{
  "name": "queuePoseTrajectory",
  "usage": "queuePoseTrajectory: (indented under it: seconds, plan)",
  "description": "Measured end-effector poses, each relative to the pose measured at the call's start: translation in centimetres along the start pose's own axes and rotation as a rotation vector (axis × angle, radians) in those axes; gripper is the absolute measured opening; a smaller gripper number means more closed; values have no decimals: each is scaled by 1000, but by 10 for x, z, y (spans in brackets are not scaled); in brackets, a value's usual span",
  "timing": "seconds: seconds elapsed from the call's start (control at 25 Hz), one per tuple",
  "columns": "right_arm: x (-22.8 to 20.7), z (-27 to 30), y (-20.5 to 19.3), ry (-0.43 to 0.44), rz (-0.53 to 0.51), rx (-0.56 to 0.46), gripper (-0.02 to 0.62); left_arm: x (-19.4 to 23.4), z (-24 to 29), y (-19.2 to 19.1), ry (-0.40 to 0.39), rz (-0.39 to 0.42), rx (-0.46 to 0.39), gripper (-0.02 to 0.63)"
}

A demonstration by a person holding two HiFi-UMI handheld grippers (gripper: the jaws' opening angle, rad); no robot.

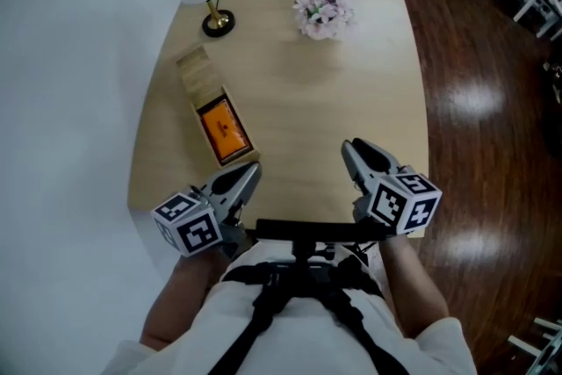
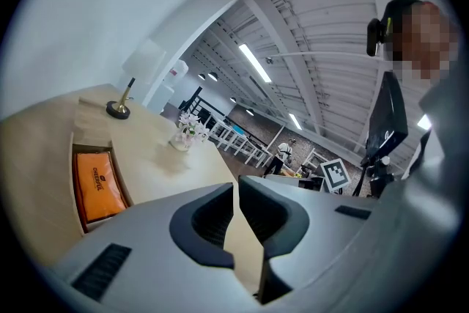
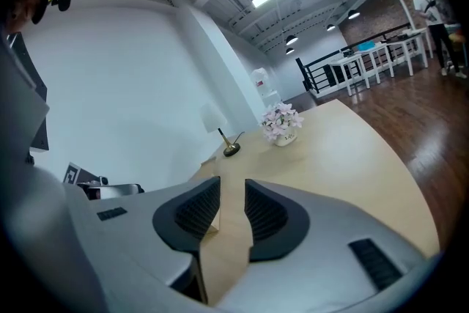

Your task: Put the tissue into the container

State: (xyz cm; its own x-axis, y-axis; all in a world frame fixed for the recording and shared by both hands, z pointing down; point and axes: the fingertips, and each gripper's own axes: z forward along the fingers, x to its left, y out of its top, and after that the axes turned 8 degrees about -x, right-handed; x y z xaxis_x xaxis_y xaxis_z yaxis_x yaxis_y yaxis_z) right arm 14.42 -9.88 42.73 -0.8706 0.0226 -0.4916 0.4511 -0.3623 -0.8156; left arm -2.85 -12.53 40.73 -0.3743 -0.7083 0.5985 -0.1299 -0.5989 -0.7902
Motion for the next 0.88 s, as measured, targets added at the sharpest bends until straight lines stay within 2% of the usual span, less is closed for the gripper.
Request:
queuePoseTrajectory:
  seconds: [0.48,0.72,0.88]
  plan:
    - [-20,-24,-2,-81,-21,-15,64,7,-2,0,39,18,8,17]
    - [-28,-29,-3,-109,-29,-18,3,13,-2,-2,58,18,23,17]
    - [-29,-28,-4,-114,-35,-19,-12,14,-2,-3,54,14,32,17]
